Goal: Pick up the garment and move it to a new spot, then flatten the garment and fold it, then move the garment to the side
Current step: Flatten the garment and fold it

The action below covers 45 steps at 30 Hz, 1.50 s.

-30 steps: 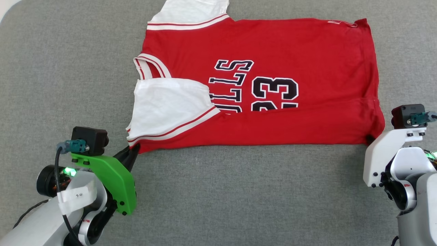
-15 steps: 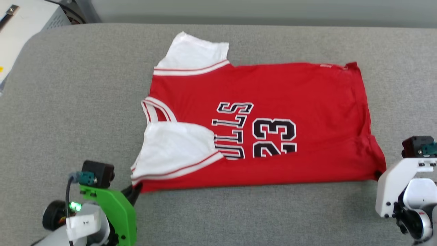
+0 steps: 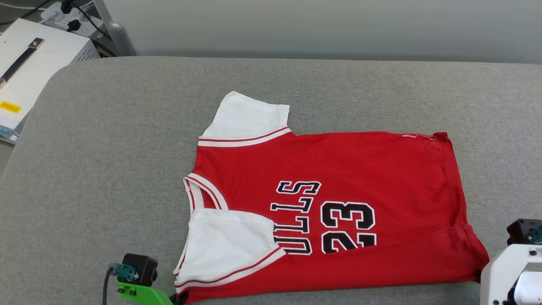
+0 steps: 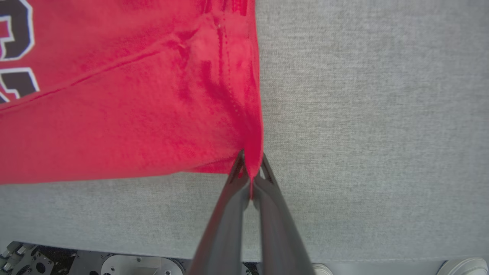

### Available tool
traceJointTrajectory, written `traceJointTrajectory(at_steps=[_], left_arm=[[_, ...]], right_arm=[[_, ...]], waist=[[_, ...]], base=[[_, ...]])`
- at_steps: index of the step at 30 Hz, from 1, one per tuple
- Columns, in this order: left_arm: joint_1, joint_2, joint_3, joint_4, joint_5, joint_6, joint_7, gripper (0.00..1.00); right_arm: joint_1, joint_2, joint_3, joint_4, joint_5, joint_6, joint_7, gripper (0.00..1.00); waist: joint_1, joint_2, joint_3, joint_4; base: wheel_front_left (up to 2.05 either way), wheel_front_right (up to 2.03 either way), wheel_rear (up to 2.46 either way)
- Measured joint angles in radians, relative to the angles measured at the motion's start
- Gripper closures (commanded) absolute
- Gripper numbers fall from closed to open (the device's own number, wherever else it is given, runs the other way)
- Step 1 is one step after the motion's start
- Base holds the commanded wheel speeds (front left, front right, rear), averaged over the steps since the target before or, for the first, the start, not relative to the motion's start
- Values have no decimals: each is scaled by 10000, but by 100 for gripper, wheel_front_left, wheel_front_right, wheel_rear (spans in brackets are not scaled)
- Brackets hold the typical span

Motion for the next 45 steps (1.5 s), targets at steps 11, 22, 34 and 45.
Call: traceJointTrajectory(at_steps=[11,22,34,45], left_arm=[[-122,-387,-17,943,234,-324,-554,0],[-860,-872,1198,1204,1283,-284,-3816,0],[-369,-3024,4291,782,4054,-997,-4859,0],[382,-4765,5919,1051,5816,-2826,-4859,0]], right_arm=[[18,-59,105,196,-12,0,-483,0],[-1063,-134,454,-384,255,-2,-3538,0],[-1255,127,1496,-184,207,-2,-8280,0],[-1280,558,1542,589,-201,-2,-9956,0]], waist=[[0,0,-80,-52],[0,0,-360,0],[0,0,-275,48],[0,0,-234,106]], base=[[0,0,0],[0,0,0],[0,0,0],[0,0,0]])
